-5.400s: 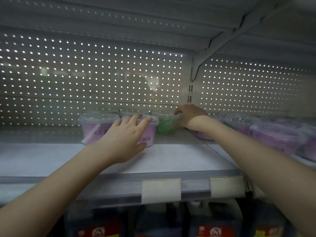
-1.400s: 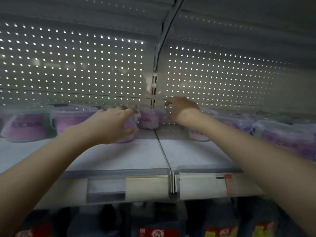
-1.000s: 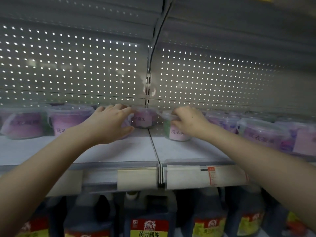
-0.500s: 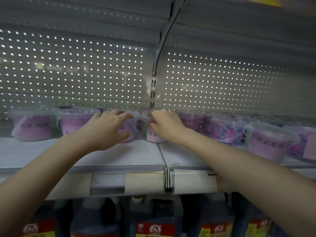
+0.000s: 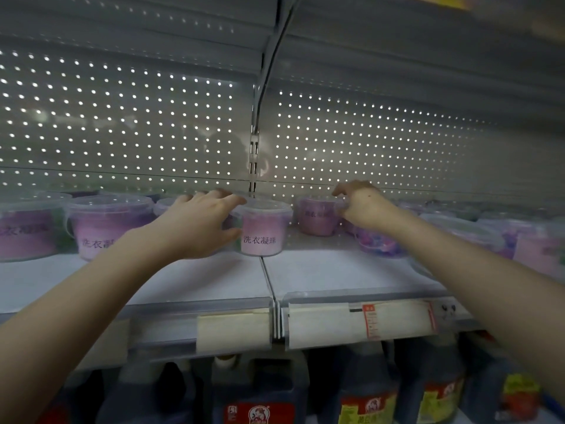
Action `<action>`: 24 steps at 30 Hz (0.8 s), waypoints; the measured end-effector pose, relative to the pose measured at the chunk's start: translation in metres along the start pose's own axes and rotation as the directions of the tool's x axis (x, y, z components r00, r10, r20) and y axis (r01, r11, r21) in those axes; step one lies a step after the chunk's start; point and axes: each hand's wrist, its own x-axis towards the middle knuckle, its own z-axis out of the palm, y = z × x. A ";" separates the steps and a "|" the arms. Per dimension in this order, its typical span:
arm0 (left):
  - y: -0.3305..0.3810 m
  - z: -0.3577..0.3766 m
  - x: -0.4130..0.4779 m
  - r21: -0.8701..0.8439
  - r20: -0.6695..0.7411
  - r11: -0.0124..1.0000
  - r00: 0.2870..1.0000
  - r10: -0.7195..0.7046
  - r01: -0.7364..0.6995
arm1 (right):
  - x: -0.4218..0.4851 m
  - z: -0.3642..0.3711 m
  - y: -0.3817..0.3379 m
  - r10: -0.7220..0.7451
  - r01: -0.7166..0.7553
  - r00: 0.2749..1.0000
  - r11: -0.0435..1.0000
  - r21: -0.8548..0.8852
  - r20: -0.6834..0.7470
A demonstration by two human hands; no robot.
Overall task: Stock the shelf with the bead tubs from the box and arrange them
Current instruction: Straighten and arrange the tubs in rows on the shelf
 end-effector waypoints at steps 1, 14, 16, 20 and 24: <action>0.001 0.001 0.003 0.002 0.007 1.000 1.000 -0.001 0.001 | 0.005 0.002 0.000 0.032 -0.030 0.999 0.999 -0.042 0.039; -0.014 0.011 0.027 -0.007 0.062 0.998 0.996 0.061 -0.061 | 0.065 0.048 0.002 -0.164 0.172 0.985 0.957 -0.232 0.052; -0.012 0.009 0.029 -0.009 0.059 0.998 0.996 0.064 -0.064 | 0.067 0.047 0.001 -0.192 0.200 0.980 0.963 -0.182 0.057; -0.008 0.005 0.031 -0.008 0.079 0.998 0.995 0.066 -0.066 | 0.062 0.049 -0.016 -0.246 0.253 0.965 0.966 -0.060 0.095; -0.004 0.002 0.030 0.015 0.122 0.998 0.990 0.064 -0.067 | 0.061 0.056 -0.028 -0.214 0.212 0.974 0.977 0.027 0.075</action>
